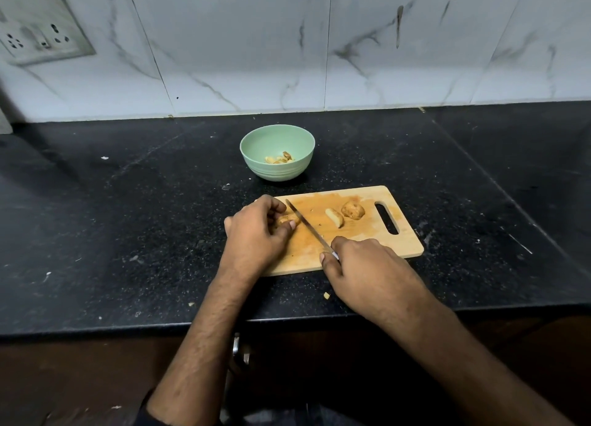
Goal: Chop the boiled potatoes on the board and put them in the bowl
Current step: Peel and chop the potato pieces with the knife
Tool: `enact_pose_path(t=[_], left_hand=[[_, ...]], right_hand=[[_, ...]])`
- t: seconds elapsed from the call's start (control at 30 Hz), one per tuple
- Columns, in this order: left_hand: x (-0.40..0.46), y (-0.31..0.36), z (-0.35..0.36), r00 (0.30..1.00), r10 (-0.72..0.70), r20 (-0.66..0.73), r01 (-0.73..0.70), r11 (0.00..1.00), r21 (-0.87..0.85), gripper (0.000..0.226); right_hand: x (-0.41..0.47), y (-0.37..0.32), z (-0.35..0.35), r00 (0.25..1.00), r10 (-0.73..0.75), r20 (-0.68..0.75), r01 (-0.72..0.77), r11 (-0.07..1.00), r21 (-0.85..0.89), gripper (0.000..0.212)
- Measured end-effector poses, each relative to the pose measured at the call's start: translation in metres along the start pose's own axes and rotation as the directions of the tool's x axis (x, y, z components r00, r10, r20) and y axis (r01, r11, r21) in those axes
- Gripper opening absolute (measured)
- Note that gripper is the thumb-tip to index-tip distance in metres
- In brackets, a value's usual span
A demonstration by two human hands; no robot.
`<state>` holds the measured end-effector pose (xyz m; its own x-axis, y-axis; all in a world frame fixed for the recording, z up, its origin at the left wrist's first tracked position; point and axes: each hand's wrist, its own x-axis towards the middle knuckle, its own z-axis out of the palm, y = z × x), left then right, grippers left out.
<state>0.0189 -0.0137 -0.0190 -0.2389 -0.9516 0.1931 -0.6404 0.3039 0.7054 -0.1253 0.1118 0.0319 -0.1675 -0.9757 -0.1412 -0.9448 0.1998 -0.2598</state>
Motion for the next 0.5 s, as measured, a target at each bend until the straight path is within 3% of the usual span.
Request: enact_pose_path(t=[0.17,0.5], left_hand=[[-0.003,0.002,0.005,0.994,0.056,-0.089,-0.047,0.994,0.095,0.012],[-0.002,0.003,0.006,0.991,0.106,-0.076,-0.092,0.980,0.176,0.014]], right_hand=[[0.000,-0.003,-0.001,1.000,0.006,0.008,-0.006,1.000,-0.017,0.036],[-0.004,-0.010,0.003,1.000,-0.028,-0.007,0.028,0.999,-0.034,0.035]])
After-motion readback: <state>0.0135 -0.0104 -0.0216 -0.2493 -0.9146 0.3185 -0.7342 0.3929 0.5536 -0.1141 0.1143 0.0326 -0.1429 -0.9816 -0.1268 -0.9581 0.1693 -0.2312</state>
